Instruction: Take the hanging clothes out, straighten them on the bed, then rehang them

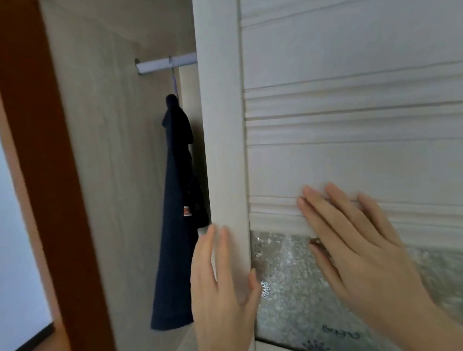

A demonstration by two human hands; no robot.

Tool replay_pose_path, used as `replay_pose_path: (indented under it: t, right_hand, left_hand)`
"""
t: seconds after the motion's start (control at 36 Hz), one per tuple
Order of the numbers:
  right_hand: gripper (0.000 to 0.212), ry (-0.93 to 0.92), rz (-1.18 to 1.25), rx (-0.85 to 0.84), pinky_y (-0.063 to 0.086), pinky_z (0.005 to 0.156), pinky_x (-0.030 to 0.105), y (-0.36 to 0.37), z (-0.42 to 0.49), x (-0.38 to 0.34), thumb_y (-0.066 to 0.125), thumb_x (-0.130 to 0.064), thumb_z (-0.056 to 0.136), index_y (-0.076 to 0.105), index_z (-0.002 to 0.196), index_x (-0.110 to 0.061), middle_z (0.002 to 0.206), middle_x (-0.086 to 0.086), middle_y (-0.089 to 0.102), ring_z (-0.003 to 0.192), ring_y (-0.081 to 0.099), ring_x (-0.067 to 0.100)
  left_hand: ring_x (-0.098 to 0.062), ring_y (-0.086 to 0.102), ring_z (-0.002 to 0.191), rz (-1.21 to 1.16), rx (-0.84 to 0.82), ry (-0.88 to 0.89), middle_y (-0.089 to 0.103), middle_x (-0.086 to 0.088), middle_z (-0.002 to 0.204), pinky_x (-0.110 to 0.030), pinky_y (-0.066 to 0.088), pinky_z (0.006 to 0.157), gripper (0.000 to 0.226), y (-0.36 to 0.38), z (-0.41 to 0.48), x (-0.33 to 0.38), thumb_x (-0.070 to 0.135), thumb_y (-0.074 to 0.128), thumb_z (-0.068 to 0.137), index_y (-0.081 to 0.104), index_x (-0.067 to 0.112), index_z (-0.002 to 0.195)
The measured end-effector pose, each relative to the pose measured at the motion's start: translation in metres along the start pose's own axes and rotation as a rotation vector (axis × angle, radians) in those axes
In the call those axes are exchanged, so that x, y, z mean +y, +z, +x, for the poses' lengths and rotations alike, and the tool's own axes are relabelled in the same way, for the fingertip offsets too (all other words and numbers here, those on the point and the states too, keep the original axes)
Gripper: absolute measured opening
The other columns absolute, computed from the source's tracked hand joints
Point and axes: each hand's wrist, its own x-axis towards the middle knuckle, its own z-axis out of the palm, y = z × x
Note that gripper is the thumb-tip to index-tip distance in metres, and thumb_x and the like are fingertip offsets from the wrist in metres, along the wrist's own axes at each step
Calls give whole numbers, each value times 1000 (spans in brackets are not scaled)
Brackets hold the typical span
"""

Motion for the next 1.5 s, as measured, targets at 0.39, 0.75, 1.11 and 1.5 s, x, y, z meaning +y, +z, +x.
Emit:
replay_pose_path:
  t: [0.39, 0.75, 1.11, 1.5]
  right_hand:
    - [56, -58, -4, -39, 15, 124, 39, 63, 66, -116, 46, -20, 97, 41, 151, -8, 159, 4, 36, 147, 33, 19]
    - [55, -15, 48, -66, 20, 121, 38, 101, 122, -212, 50, -17, 92, 51, 147, -9, 155, 2, 47, 143, 39, 14]
    - [58, -25, 63, -87, 16, 123, 41, 132, 148, -266, 49, -20, 92, 47, 149, -10, 158, 0, 37, 145, 34, 15]
    - [54, -14, 426, -221, 26, 120, 28, 98, 154, -258, 48, -28, 92, 53, 144, -18, 147, -5, 58, 138, 47, 9]
  left_hand:
    - [-23, 42, 135, 275, -138, 19, 39, -15, 147, -35, 51, 95, 55, -43, 28, -126, 7, 59, 84, 45, -3, 136]
    - [-29, 52, 126, 312, -118, -27, 41, -20, 145, -36, 57, 85, 61, -78, 59, -237, 2, 57, 84, 31, 1, 139]
    - [-21, 58, 119, 235, -114, -89, 44, -13, 145, -24, 50, 82, 73, -96, 78, -296, -10, 64, 79, 30, 5, 142]
    - [-7, 39, 126, 125, -86, -105, 38, -5, 147, -25, 40, 98, 59, -106, 78, -295, -4, 60, 84, 39, 4, 139]
